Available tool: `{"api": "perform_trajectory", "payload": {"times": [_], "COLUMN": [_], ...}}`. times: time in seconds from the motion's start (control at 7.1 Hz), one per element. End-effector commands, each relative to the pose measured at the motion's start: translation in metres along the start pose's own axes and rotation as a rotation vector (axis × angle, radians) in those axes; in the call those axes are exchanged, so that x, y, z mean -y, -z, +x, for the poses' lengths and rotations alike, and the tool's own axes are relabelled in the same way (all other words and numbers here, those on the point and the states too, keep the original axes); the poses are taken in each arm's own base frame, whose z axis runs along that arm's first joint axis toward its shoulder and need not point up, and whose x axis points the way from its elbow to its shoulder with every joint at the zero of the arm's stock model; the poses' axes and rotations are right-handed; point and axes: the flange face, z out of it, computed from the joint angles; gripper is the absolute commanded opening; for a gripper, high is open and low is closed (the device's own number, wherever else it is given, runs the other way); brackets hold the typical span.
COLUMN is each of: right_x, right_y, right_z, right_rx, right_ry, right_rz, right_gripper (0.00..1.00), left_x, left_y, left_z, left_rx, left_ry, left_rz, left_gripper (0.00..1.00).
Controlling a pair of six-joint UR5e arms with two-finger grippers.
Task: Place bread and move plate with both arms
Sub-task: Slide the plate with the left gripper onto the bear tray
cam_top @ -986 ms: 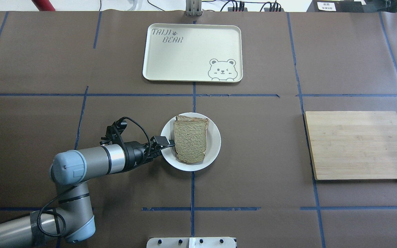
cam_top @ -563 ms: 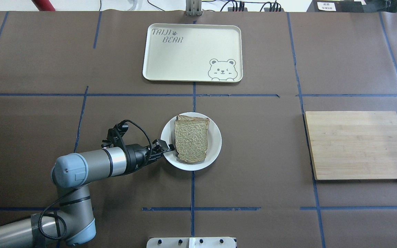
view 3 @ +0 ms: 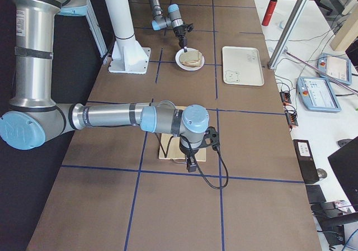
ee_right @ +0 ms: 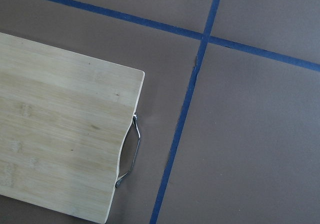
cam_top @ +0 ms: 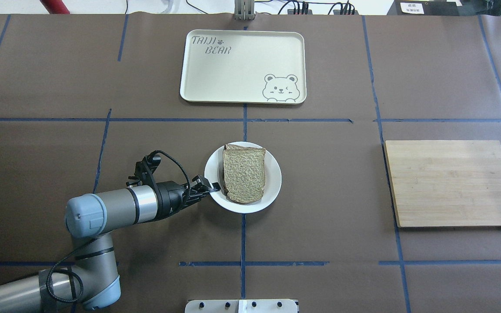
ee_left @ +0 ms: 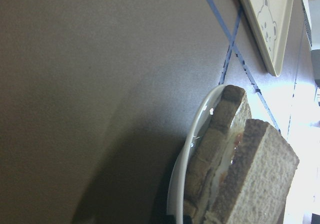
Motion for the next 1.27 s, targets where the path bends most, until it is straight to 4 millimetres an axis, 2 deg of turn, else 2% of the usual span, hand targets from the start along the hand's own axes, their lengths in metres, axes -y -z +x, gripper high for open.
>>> {"api": "perform_trajectory", "payload": {"times": [0.0,0.14,0.28,0.42,0.7,0.85,0.99,1.13], "right_x": [0.000,0.000,0.000,0.000,0.000,0.000,0.000,0.000], "right_y": [0.000,0.000,0.000,0.000,0.000,0.000,0.000,0.000], "right_z": [0.000,0.000,0.000,0.000,0.000,0.000,0.000,0.000], "right_rx": [0.000,0.000,-0.002,-0.002,-0.003,-0.003,-0.003,-0.003], "right_ry": [0.001,0.001,0.001,0.001,0.001,0.002,0.002,0.000], "right_rz": [0.001,0.001,0.000,0.000,-0.001,0.000,0.000,-0.001], "right_gripper": [1.00,1.00,1.00,1.00,1.00,1.00,1.00,1.00], "left_x": [0.005,0.011,0.030,0.067,0.151,0.189,0.222,0.245], "left_y": [0.013,0.015,0.011,0.001,-0.056,-0.079,-0.082,-0.096], "left_z": [0.014,0.020,0.048,0.067,0.109,0.118,0.116,0.108], "left_rx": [-0.147,-0.174,-0.223,-0.242,-0.229,-0.188,-0.151,-0.100], "left_ry": [0.011,0.015,0.048,0.092,0.123,0.138,0.139,0.153], "left_rz": [0.039,0.064,0.100,0.154,0.278,0.322,0.355,0.388], "left_gripper": [0.00,0.00,0.00,0.00,0.00,0.00,0.00,0.00]}}
